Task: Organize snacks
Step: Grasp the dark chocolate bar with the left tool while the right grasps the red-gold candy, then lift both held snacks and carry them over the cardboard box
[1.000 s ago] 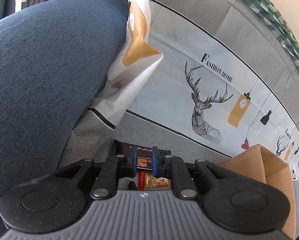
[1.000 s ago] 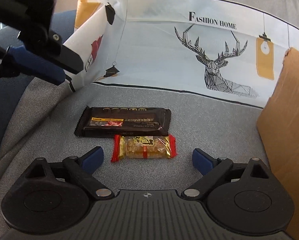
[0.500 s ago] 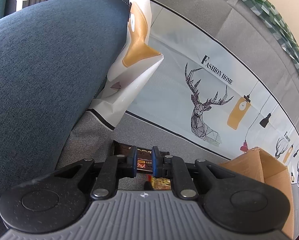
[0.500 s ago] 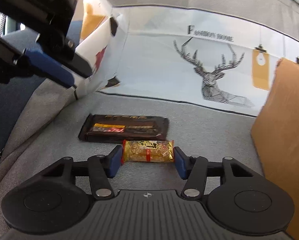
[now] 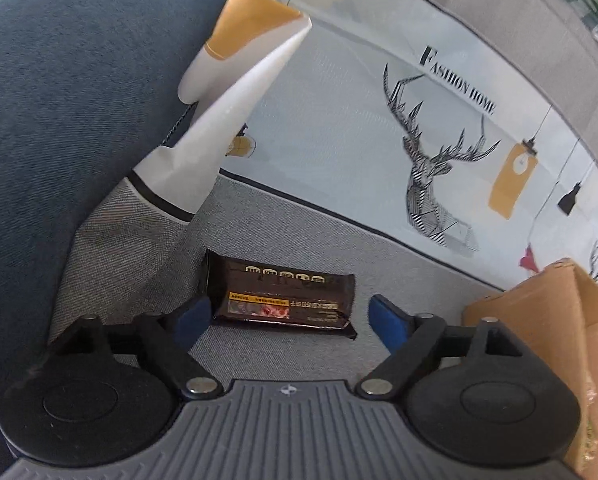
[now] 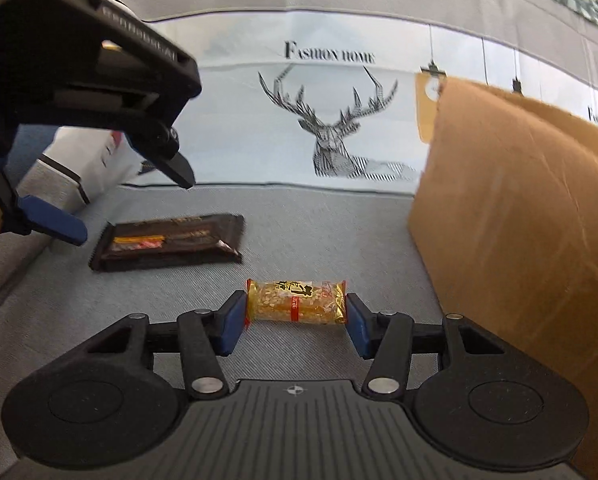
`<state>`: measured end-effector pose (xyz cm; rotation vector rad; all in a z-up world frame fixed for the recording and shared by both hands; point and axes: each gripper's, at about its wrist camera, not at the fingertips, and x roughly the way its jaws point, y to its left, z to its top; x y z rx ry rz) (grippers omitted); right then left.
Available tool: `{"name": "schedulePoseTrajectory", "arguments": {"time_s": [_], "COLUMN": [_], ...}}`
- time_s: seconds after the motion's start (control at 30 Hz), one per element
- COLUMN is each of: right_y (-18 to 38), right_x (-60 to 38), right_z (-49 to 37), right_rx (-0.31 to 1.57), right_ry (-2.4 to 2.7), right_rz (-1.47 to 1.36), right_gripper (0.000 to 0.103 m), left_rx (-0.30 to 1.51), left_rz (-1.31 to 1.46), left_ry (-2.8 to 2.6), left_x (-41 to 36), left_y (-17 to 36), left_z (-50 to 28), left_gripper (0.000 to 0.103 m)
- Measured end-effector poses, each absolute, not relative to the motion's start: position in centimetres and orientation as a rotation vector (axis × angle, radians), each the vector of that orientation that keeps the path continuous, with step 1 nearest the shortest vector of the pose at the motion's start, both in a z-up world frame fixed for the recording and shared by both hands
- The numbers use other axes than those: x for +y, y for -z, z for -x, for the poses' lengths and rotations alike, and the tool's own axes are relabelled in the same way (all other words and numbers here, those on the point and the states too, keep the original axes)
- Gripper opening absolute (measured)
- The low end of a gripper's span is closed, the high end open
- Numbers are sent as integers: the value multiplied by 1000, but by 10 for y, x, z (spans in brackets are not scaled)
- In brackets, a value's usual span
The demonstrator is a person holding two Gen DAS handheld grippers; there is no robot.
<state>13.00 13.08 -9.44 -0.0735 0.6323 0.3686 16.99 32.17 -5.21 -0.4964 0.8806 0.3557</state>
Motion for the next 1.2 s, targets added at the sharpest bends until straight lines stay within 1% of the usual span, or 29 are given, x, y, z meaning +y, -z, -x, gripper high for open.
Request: {"name": "schedulePoseTrajectory", "arguments": {"time_s": [0.13,0.47,0.67,0.8,1.0,1.13,1.2], "right_y": [100,102,103,101,79,48,31], "right_x": [127,129,129,130,121,111,104], "right_z": [-130,-126,-125,-125,-113,-86,-71], "right_rx": [643,627,628,624,583,511,472], "right_ry": [-360,-349,-352,-349,-376,-430,-456], "right_rz": [52,52,44,46,76,106,112], "right_gripper": [55,55,55,54,54,54,54], "left_rx": [942,1025,1033,1008,909,815,761], "left_rz": [445,215,181,185,259,319,307], "left_ry": [-363,-412,-410,-419,-401,-403,-443], "left_x": [319,293,291,291,289,284,279], "left_y": [68,88,93,85,52,29,14], "left_z": [-188,-216,-216,-209,-183,-154,-131], "left_gripper": [102,102,102,93,92,92,92]}}
